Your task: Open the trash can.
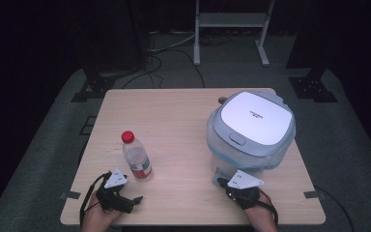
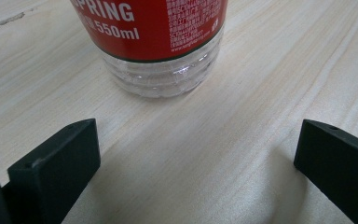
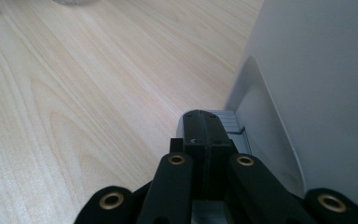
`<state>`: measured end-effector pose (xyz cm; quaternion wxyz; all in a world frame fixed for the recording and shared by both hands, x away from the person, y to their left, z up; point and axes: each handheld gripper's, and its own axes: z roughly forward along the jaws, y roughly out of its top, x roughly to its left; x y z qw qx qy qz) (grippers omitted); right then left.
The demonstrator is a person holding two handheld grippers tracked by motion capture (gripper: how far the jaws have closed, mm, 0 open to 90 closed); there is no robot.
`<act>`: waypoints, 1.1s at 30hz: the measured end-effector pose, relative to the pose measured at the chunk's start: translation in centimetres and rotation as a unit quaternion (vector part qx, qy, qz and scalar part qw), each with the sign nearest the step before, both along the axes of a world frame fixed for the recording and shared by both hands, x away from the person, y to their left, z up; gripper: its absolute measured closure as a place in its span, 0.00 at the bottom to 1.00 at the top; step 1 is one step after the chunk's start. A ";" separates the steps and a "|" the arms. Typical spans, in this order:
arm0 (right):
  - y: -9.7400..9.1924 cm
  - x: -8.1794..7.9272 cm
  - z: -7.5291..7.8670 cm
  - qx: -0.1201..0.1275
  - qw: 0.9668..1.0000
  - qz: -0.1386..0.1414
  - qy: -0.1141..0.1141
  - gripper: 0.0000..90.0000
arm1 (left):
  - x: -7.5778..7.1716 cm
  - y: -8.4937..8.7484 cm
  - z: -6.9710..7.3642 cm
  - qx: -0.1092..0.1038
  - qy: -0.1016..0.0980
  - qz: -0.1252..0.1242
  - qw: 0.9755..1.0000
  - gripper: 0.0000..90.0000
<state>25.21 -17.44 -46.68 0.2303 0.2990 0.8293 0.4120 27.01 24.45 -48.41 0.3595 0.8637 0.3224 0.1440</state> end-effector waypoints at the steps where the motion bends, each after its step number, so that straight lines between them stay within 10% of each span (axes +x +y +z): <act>1: 0.0 0.0 0.0 0.000 1.000 0.000 0.000 1.00 | 0.0 0.0 0.0 0.000 0.000 0.000 1.000 0.00; 33: 0.3 0.2 -1.2 -0.004 0.999 -0.019 0.033 1.00 | 0.1 0.0 0.0 0.001 0.000 0.000 1.000 0.00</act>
